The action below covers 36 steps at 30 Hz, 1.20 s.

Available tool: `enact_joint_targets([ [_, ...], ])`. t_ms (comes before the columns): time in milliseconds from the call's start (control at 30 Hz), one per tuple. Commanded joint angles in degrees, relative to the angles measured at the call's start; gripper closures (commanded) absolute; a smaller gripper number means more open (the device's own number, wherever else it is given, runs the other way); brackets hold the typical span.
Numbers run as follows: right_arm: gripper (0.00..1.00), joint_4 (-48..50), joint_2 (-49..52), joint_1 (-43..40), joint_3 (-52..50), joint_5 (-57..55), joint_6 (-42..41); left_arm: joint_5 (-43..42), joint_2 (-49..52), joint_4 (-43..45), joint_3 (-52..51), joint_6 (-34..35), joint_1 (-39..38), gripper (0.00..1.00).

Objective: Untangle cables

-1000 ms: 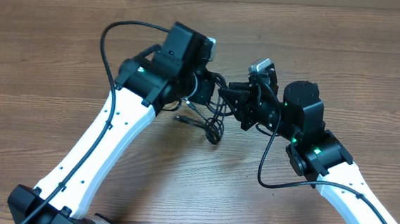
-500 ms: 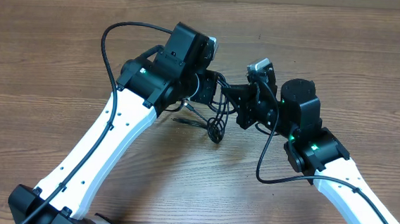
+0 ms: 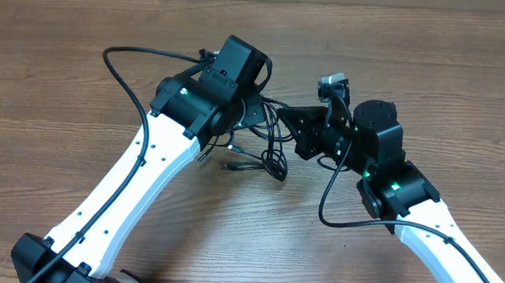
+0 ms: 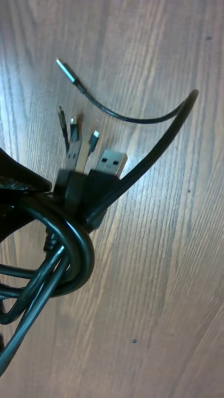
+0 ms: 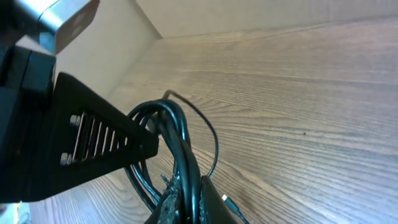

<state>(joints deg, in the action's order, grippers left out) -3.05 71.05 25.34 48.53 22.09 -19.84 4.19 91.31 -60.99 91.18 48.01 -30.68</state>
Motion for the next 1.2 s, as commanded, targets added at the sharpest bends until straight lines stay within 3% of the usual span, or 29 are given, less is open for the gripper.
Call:
enact_joint_targets([
  [0, 0.96, -0.2, 0.1, -0.3, 0.9, -6.3, -6.1, 5.4, -0.7, -1.0, 0.8, 5.1, 0.7, 0.96],
  [167, 0.96, -3.7, 0.1, -0.3, 0.9, -16.5, -19.6, 9.0, -0.7, -4.8, 0.8, 16.9, 0.7, 0.96],
  [367, 0.96, -8.4, 0.1, -0.3, 0.9, -22.6, -28.6, 10.0, -0.7, -8.1, 0.8, 26.9, 0.8, 0.96],
  [567, 0.96, -9.4, 0.1, -0.3, 0.9, -22.8, -29.0, 10.1, -0.7, -8.1, 0.8, 25.4, 0.8, 0.96],
  [700, 0.96, -13.2, 0.1, -0.3, 0.9, -26.0, -37.2, 10.2, -0.7, -8.2, 0.8, 26.6, 0.8, 0.95],
  [800, 0.96, -13.6, 0.1, -0.3, 0.9, -26.1, -37.4, 10.2, -0.7, -8.2, 0.8, 26.7, 0.8, 0.96],
  [967, 0.96, -11.8, 0.1, -0.3, 0.9, -25.4, -33.3, 10.2, -0.7, -6.9, 0.8, 16.4, 0.7, 0.96],
  [1067, 0.96, -8.7, 0.1, -0.3, 0.9, -21.8, -23.6, 10.2, -0.7, -5.6, 0.8, 6.3, 0.7, 0.95],
  [1167, 0.88, -6.2, 0.1, -0.3, 0.9, -17.0, -13.9, 10.1, -0.7, -4.5, 0.8, -3.5, 0.7, 0.96],
])
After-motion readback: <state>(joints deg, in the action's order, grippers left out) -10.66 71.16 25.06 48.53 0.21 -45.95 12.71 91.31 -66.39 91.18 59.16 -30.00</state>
